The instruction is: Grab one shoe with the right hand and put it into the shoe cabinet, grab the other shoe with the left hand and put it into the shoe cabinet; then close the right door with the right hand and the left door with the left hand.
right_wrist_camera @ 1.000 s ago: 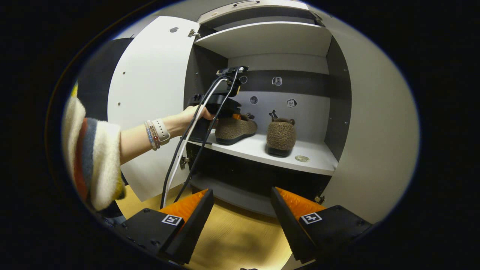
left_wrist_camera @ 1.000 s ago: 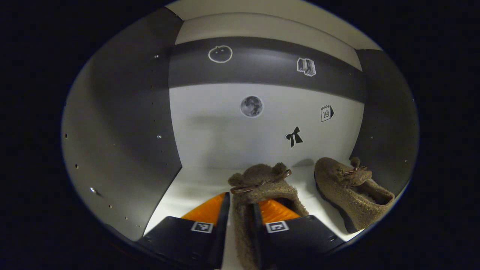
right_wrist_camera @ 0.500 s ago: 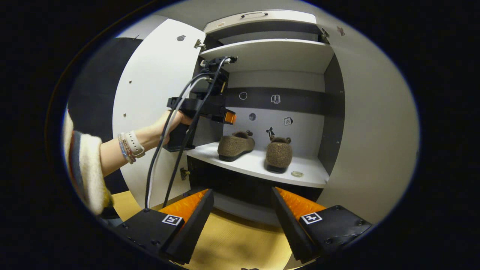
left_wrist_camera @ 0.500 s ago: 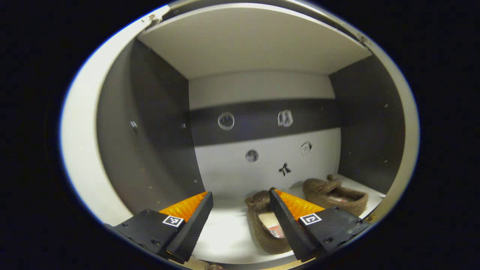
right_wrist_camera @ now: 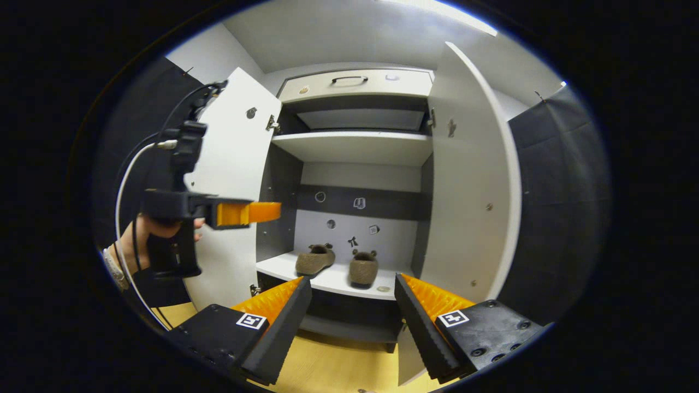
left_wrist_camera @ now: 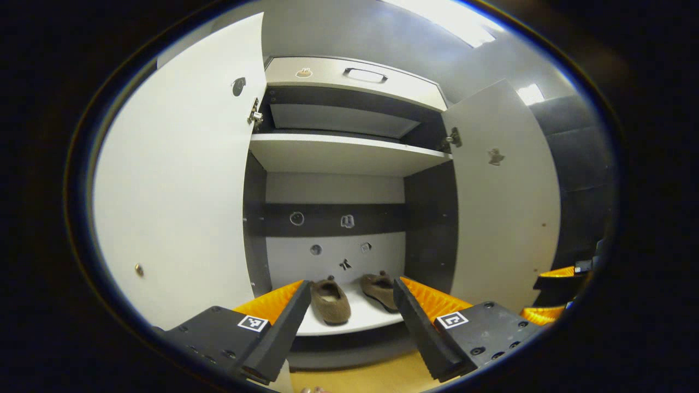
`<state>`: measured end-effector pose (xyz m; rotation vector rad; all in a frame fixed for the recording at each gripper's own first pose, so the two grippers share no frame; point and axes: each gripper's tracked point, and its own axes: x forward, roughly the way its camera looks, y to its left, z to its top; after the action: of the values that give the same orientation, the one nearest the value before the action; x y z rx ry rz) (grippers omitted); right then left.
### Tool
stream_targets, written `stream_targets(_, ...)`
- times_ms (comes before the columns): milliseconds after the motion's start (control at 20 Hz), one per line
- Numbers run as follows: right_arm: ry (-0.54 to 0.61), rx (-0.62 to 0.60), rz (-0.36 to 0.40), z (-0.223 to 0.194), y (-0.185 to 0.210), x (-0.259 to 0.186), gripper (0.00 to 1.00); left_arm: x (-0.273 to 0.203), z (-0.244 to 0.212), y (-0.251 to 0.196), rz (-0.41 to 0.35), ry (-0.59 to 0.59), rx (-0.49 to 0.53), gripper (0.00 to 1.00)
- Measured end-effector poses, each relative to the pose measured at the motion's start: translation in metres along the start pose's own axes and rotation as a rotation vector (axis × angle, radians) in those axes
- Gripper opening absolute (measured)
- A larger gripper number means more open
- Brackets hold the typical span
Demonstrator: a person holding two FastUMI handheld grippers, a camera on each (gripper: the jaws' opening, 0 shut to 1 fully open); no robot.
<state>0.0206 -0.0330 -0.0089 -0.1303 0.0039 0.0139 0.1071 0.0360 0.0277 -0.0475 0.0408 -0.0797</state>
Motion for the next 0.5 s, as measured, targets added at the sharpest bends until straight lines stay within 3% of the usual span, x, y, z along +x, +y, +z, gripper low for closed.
stream_targets(300,-0.012,0.001,-0.228,0.014,-0.104,-0.048,0.98,-0.090,-0.027,-0.015,-0.094,0.060,-0.059,0.96)
stream_targets(500,0.022,-0.010,-0.324,0.010,-0.170,-0.041,0.97,-0.127,-0.032,0.021,-0.006,0.089,-0.020,0.96)
